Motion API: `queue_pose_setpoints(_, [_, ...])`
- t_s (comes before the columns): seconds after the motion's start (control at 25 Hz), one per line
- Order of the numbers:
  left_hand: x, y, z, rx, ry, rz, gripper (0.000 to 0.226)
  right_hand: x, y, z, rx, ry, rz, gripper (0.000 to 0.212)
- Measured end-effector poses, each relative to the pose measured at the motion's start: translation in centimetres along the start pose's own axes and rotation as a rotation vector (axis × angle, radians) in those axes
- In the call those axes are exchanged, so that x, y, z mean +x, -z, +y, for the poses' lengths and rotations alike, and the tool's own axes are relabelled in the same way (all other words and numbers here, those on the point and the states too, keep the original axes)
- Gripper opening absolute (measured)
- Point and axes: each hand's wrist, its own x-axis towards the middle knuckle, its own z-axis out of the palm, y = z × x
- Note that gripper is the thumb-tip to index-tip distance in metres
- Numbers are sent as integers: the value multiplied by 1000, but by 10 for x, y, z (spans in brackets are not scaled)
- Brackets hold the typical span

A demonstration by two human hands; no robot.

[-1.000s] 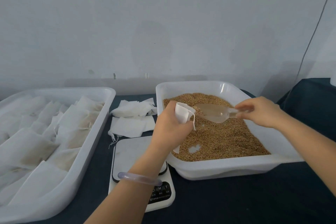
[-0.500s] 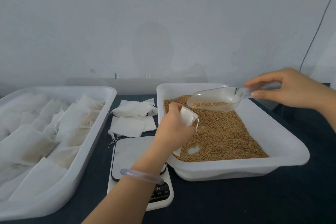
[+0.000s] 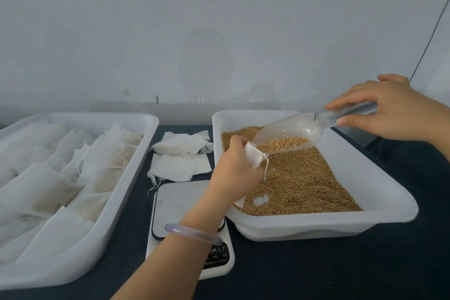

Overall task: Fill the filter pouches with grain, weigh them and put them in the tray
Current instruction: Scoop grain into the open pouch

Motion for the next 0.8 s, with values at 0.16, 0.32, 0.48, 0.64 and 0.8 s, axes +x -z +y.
queue_pose_setpoints(0.16, [0, 0, -1, 8, -3, -4, 57, 2, 1, 1, -30, -5, 5, 26])
queue_pose_setpoints(0.32, [0, 0, 0, 4, -15, -1, 53, 2, 2, 1, -16, -6, -16, 27])
queue_pose_setpoints(0.48, [0, 0, -1, 18, -13, -2, 53, 1, 1, 2, 21, -21, -49, 28])
queue_pose_setpoints(0.64, [-1, 0, -1, 22, -19, -11, 52, -5, -3, 3, 110, -78, -100, 33])
queue_pose_setpoints(0.8, [-1, 0, -1, 23, -18, -15, 51, -6, -9, 6, 171, -91, -87, 32])
